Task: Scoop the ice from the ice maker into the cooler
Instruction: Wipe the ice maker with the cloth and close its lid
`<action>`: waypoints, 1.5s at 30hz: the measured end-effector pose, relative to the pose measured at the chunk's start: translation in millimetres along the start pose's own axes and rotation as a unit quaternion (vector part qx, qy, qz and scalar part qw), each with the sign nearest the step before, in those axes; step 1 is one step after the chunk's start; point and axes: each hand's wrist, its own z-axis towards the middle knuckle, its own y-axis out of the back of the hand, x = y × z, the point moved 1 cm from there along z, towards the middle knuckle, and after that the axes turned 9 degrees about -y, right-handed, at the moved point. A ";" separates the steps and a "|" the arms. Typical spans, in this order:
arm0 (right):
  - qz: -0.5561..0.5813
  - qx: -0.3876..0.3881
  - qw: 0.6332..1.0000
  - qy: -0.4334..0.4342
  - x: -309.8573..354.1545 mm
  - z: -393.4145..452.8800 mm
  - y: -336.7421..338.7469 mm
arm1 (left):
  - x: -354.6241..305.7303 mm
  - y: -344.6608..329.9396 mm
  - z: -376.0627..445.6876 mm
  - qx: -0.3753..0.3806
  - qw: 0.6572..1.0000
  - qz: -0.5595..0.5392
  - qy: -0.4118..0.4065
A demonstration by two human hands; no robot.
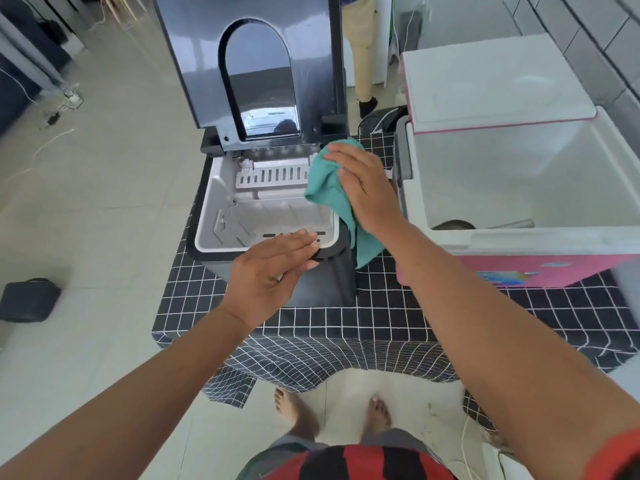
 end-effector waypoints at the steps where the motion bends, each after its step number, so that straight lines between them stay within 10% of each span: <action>1: -0.001 -0.001 1.000 -0.002 -1.3 3.0 0.1 | -0.5 -0.2 -0.4 0.000 1.000 0.001 -0.003; 11: 0.101 -0.039 0.994 0.017 8.9 -104.6 -21.9 | 1.1 -1.0 -1.0 -0.015 0.999 0.021 -0.036; 21: 0.145 -0.007 0.989 -0.029 -5.7 -0.4 -12.9 | -3.2 -1.2 0.0 -0.023 0.999 0.022 -0.022; 45: 0.213 0.002 0.974 -0.079 18.0 -69.3 -17.6 | -0.5 -3.3 -1.1 -0.024 0.999 0.023 -0.024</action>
